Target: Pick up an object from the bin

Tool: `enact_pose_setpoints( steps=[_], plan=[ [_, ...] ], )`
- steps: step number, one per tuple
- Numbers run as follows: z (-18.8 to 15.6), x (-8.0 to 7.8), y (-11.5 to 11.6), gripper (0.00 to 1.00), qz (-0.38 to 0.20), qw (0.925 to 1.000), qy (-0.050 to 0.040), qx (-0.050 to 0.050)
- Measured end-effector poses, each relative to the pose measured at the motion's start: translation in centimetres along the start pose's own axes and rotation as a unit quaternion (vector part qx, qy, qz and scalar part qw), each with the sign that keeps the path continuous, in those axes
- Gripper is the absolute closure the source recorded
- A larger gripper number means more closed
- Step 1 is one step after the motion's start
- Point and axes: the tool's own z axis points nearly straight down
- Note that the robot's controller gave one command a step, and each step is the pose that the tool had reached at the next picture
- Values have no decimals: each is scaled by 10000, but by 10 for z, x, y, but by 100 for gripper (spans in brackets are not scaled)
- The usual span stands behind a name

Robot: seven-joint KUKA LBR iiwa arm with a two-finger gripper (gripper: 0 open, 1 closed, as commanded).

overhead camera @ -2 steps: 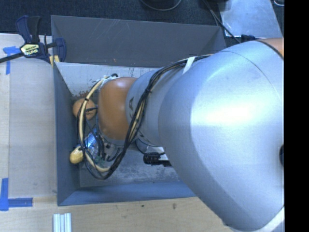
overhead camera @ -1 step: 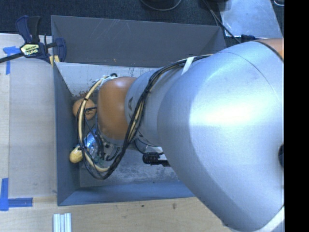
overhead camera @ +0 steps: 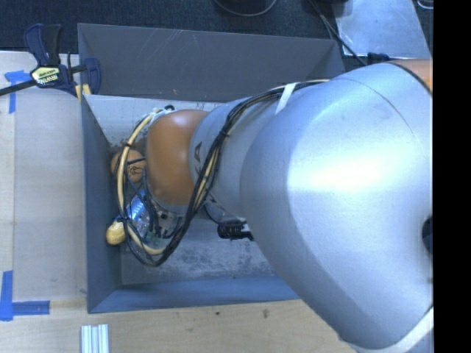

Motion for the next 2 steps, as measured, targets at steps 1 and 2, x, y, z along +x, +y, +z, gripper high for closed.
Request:
enact_pose_setpoints(
  steps=[1, 2],
  plan=[
    [0, -7, 2, 100, 47, 10000, -11, -27],
    [1, -15, 9, 100, 58, 10000, -13, 20]
  ],
)
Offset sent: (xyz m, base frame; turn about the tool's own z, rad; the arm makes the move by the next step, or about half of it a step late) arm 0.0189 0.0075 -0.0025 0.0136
